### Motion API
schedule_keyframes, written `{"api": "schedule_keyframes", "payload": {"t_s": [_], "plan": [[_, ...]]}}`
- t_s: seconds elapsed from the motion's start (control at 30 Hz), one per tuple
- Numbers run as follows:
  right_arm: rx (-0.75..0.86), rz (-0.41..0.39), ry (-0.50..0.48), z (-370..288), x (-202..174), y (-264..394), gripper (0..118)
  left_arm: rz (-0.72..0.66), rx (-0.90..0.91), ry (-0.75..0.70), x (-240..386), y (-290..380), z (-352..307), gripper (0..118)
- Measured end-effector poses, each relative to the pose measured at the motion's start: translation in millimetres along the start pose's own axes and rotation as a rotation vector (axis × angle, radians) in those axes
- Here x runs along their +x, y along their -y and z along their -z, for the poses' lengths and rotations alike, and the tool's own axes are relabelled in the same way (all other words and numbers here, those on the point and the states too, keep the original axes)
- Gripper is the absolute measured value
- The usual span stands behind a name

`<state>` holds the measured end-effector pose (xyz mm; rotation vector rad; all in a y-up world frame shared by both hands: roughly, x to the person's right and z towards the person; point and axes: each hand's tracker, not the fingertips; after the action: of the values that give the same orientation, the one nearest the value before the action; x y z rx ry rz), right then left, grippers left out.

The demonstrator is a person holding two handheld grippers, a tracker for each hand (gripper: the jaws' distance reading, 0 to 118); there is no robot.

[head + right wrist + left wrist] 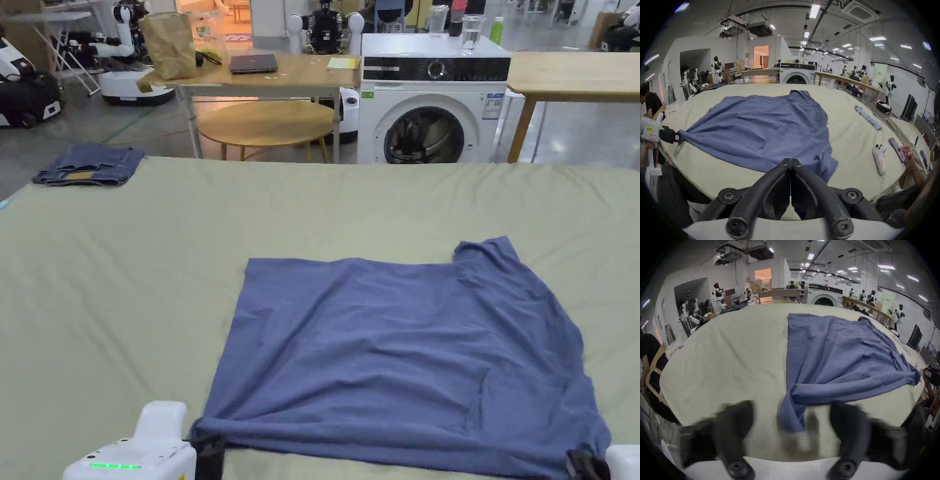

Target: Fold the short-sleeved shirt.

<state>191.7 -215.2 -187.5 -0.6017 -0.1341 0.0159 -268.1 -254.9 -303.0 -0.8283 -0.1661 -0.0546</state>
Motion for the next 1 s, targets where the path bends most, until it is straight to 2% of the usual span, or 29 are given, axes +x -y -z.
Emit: {"api": "schedule_keyframes", "payload": {"t_s": [0.03, 0.07, 0.13, 0.17, 0.2, 0.23, 0.27, 0.3, 0.37, 0.5, 0.57, 0.6, 0.63, 0.67, 0.7, 0.77, 1.0], "plan": [[0.000, 0.008, 0.012, -1, 6, 0, 0, 0.011, -0.027, -0.027, 0, 0, 7, 0], [-0.002, 0.018, 0.020, -1, 12, -1, 0, 0.030, -0.033, -0.053, 1, 1, 10, 0], [-0.010, 0.033, 0.048, -5, 23, -1, 0, -0.004, -0.023, 0.008, 0, -1, 2, 0], [-0.014, 0.033, 0.058, -6, 28, -1, 5, -0.005, -0.010, -0.004, 2, -1, -3, 0], [-0.021, 0.026, 0.077, -6, 34, 0, 25, 0.000, 0.020, -0.020, 5, -1, -8, 0], [-0.028, 0.023, 0.082, -5, 39, 2, 72, 0.011, 0.027, -0.020, 8, -2, -12, 0], [-0.043, 0.019, 0.085, -4, 44, 4, 106, 0.014, 0.026, -0.018, 7, -5, -14, 0], [-0.073, 0.020, 0.083, 0, 49, 6, 118, 0.018, 0.030, -0.015, 7, -6, -16, 0], [-0.106, -0.017, 0.094, 4, 54, 10, 118, 0.020, 0.031, -0.010, 8, -7, -15, 0], [-0.141, -0.029, 0.098, 31, 57, 14, 118, 0.028, 0.021, -0.016, 12, -9, -17, 0], [-0.176, 0.014, 0.044, 45, 59, 12, 116, 0.028, 0.017, -0.019, 14, -10, -18, 0], [-0.171, 0.051, 0.008, 52, 61, 10, 107, 0.029, 0.014, -0.021, 15, -9, -18, 0], [-0.169, 0.082, -0.015, 58, 63, 11, 75, 0.029, 0.011, -0.022, 16, -9, -18, 0], [-0.168, 0.110, -0.026, 64, 66, 10, 32, 0.028, 0.009, -0.020, 16, -10, -18, 0], [-0.184, 0.148, -0.015, 71, 69, 10, 2, 0.027, 0.004, -0.020, 16, -10, -17, 0], [-0.196, 0.179, -0.041, 70, 75, 8, 2, 0.041, -0.003, -0.027, 17, -10, -17, 0], [-0.070, 0.171, -0.003, 31, 85, -28, 2, 0.129, 0.043, -0.071, 15, -40, -36, 0]]}}
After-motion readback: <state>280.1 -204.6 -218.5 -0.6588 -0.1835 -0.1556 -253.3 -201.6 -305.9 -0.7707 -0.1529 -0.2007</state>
